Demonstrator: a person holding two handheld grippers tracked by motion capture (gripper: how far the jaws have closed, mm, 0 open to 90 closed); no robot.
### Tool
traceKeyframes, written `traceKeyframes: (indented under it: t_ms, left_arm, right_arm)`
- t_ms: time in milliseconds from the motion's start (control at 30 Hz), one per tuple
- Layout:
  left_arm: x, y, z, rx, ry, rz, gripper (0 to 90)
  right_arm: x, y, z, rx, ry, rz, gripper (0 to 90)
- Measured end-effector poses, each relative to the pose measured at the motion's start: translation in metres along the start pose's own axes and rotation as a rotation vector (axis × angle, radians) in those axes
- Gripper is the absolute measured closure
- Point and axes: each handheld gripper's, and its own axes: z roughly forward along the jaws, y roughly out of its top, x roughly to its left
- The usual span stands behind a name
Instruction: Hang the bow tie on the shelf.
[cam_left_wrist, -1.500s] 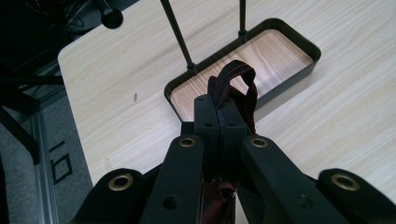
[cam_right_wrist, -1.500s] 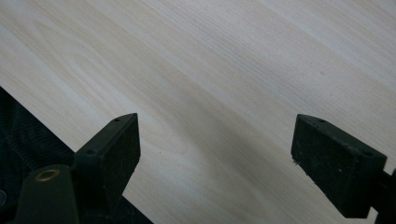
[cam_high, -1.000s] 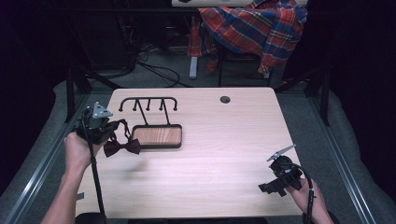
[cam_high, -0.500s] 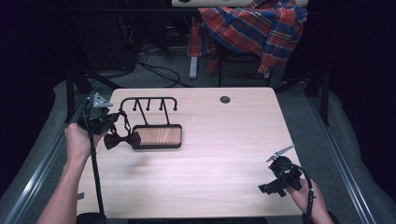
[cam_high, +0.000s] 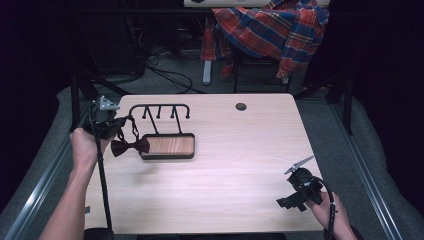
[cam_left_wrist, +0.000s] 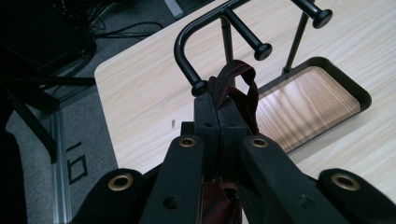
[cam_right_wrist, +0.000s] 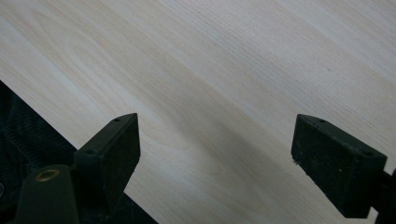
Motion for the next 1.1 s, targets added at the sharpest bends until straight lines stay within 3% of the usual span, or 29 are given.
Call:
traceKeyframes:
  t_ms: [633,1100]
  left_arm:
    - [0.013,0.019,0.012,0.020,0.015,0.012,89.2]
    - [0.017,0.020,0.027,0.060,0.028,0.003,89.1]
  right_arm:
    - [-0.001,0.000,0.002,0.015,-0.001,-0.006,15.5]
    - [0.000,0.000,0.002,0.026,-0.001,-0.010,15.4]
